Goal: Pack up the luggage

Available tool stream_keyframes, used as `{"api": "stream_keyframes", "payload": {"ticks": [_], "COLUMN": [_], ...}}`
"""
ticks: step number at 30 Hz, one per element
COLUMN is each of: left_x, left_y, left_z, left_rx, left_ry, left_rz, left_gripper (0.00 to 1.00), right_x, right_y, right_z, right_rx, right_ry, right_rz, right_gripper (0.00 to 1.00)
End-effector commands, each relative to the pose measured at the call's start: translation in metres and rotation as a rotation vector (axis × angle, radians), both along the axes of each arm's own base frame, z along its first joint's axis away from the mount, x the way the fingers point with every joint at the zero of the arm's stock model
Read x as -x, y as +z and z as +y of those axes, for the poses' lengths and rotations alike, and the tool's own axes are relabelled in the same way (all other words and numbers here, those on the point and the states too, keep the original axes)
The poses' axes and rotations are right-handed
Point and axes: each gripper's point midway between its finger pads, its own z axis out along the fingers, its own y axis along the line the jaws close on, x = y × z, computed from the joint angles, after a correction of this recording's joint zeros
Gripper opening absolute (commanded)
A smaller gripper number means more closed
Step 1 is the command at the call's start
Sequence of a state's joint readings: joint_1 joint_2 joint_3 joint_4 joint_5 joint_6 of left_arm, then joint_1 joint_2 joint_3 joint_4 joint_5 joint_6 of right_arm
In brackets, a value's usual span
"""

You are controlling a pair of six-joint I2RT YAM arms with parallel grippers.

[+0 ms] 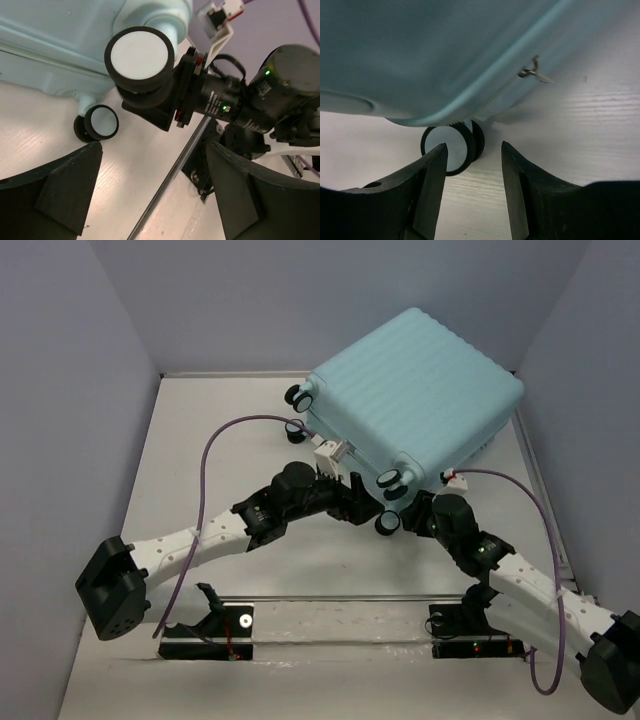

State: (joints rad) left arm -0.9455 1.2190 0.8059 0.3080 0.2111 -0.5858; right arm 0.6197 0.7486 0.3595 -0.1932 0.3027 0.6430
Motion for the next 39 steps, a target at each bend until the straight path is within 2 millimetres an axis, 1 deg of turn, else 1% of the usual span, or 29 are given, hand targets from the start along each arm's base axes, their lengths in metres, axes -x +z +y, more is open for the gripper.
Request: {"api": "stream_keyframes", "payload": {"ticks": [1,2,3,4,5,7,8,9,10,11,12,13,14,15,16,17,19,21,22,23,24,26,29,31,32,36,38,39], "left_x": [-0.005,-0.008,-0.009,-0.011,-0.014,-0.016,-0.019,-0.019,-0.022,-0.026,-0.036,-0.043,-0.051,-0.060,-0.065,-0.067,-0.069,-0.070,-0.068,-0.070,-0.067,-0.066,-0.061,-0.056,-0.056,-0.058,-0.063,-0.064], "left_y": [0.016,0.014,0.022,0.018,0.025,0.025,0.019,0.027,0.025,0.018,0.028,0.019,0.026,0.020,0.024,0.022,0.020,0.019,0.011,0.009,0.007,-0.006,-0.015,-0.014,-0.017,-0.016,-0.014,-0.011], "left_z": [-0.011,-0.015,-0.019,-0.024,-0.027,-0.033,-0.038,-0.043,-0.046,-0.050,-0.053,-0.050,-0.052,-0.045,-0.045,-0.041,-0.040,-0.043,-0.044,-0.049,-0.051,-0.050,-0.046,-0.048,-0.049,-0.052,-0.051,-0.051], "left_rx": [0.037,0.026,0.034,0.020,0.026,0.018,-0.001,0.003,-0.016,-0.042,-0.051,-0.108,-0.131,-0.188,-0.197,-0.231,-0.260,-0.284,-0.308,-0.316,-0.319,-0.352,-0.368,-0.354,-0.357,-0.360,-0.366,-0.359], "left_ry": [-0.043,-0.048,-0.057,-0.075,-0.075,-0.097,-0.110,-0.129,-0.139,-0.143,-0.110,-0.086,-0.070,-0.027,-0.010,-0.013,-0.020,-0.045,-0.071,-0.081,-0.100,-0.116,-0.129,-0.152,-0.159,-0.160,-0.136,-0.129], "left_rz": [-0.101,-0.105,-0.124,-0.134,-0.150,-0.167,-0.177,-0.191,-0.210,-0.211,-0.242,-0.235,-0.275,-0.277,-0.303,-0.325,-0.347,-0.370,-0.353,-0.346,-0.340,-0.315,-0.302,-0.300,-0.294,-0.292,-0.297,-0.305], "left_gripper": [0.99,0.99,0.99,0.99,0.99,0.99,0.99,0.99,0.99,0.99,0.99,0.99,0.99,0.99,0.99,0.99,0.99,0.99,0.99,0.99,0.99,0.99,0.99,0.99,0.99,0.98,0.89,0.74], "right_x": [-0.025,-0.028,-0.031,-0.033,-0.035,-0.037,-0.037,-0.037,-0.036,-0.037,-0.036,-0.035,-0.034,-0.034,-0.033,-0.031,-0.030,-0.030,-0.030,-0.031,-0.031,-0.030,-0.027,-0.026,-0.026,-0.025,-0.024,-0.023], "right_y": [0.035,0.040,0.044,0.042,0.047,0.047,0.045,0.046,0.044,0.044,0.044,0.044,0.045,0.045,0.045,0.047,0.047,0.047,0.046,0.046,0.046,0.045,0.046,0.045,0.044,0.046,0.045,0.047], "right_z": [0.040,0.045,0.048,0.050,0.053,0.054,0.055,0.056,0.057,0.057,0.057,0.058,0.058,0.058,0.058,0.059,0.061,0.062,0.062,0.063,0.063,0.061,0.060,0.060,0.060,0.060,0.060,0.059], "right_rx": [-0.056,-0.052,-0.055,-0.039,-0.041,-0.034,-0.034,-0.035,-0.033,-0.031,-0.031,-0.034,-0.034,-0.038,-0.039,-0.044,-0.050,-0.052,-0.049,-0.050,-0.051,-0.047,-0.056,-0.059,-0.059,-0.063,-0.066,-0.069], "right_ry": [0.183,0.205,0.214,0.229,0.235,0.241,0.244,0.252,0.256,0.259,0.261,0.268,0.271,0.273,0.276,0.284,0.295,0.298,0.300,0.300,0.300,0.294,0.291,0.294,0.296,0.298,0.294,0.294], "right_rz": [-0.155,-0.177,-0.190,-0.181,-0.190,-0.186,-0.182,-0.182,-0.178,-0.179,-0.177,-0.176,-0.179,-0.181,-0.180,-0.181,-0.181,-0.177,-0.173,-0.174,-0.173,-0.169,-0.170,-0.165,-0.163,-0.165,-0.164,-0.167], "right_gripper": [0.53,0.53,0.53,0.53,0.53,0.53,0.53,0.53,0.53,0.53,0.53,0.53,0.53,0.52,0.52,0.52,0.52,0.52,0.52,0.52,0.53,0.53,0.54,0.54,0.54,0.54,0.55,0.55]}}
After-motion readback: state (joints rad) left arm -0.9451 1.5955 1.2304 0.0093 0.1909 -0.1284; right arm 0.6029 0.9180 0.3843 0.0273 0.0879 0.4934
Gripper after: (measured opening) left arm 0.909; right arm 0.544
